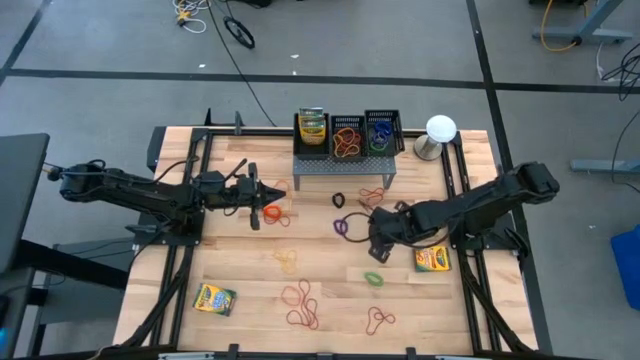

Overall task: Sort rubber bands into baskets
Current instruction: Put the black spring rubberband into the right black basket on the shelf

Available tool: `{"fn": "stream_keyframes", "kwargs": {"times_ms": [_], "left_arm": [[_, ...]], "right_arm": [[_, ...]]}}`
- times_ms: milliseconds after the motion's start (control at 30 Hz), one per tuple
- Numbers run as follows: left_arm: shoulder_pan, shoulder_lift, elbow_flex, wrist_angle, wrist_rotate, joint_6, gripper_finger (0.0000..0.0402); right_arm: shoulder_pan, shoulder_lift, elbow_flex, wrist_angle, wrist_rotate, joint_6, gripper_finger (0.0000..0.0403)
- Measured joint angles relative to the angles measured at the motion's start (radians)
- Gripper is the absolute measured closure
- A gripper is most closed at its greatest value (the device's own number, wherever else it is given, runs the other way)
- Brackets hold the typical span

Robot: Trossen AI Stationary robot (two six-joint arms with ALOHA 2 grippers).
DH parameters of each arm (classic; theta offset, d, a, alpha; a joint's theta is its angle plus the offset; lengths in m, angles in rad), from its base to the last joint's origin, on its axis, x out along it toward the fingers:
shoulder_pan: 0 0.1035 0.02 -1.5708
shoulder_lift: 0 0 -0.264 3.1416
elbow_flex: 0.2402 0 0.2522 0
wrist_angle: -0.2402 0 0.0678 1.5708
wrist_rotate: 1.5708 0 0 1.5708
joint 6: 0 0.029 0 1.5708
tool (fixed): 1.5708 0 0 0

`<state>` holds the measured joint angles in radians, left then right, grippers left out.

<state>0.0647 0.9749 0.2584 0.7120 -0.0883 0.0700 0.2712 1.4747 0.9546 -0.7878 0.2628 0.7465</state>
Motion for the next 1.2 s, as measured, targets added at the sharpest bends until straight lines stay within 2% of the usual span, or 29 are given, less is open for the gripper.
{"fn": "stream_keyframes", "kwargs": {"times_ms": [133, 267, 333, 433, 633, 867, 1033, 1200], "left_arm": [[0.0, 0.0, 0.0, 0.0, 0.0, 0.0, 0.0388], [0.0, 0.0, 0.0, -0.001, 0.0, 0.0, 0.0388], [0.0, 0.0, 0.0, -0.001, 0.0, 0.0, 0.0388], [0.0, 0.0, 0.0, 0.0, 0.0, 0.0, 0.0388], [0.0, 0.0, 0.0, 0.0, 0.0, 0.0, 0.0388], [0.0, 0.0, 0.0, 0.0, 0.0, 0.0, 0.0388], [0.0, 0.0, 0.0, -0.001, 0.0, 0.0, 0.0388], [0.0, 0.0, 0.0, 0.001, 0.0, 0.0, 0.0388]], "right_arm": [[0.012, 0.004, 0.02, -0.013, -0.06, -0.122, 0.0301], [0.021, 0.019, 0.02, -0.044, -0.024, -0.182, 0.0363], [0.03, 0.04, 0.021, -0.041, -0.005, -0.222, 0.0377], [0.042, 0.097, 0.021, -0.024, -0.018, -0.294, 0.0369], [0.046, 0.212, 0.02, 0.018, -0.08, -0.363, 0.0307], [0.043, 0.269, 0.02, 0.02, -0.087, -0.405, 0.0262], [0.033, 0.285, 0.022, 0.036, -0.087, -0.392, 0.0269], [0.024, 0.29, 0.023, 0.044, -0.102, -0.356, 0.0311]]}}
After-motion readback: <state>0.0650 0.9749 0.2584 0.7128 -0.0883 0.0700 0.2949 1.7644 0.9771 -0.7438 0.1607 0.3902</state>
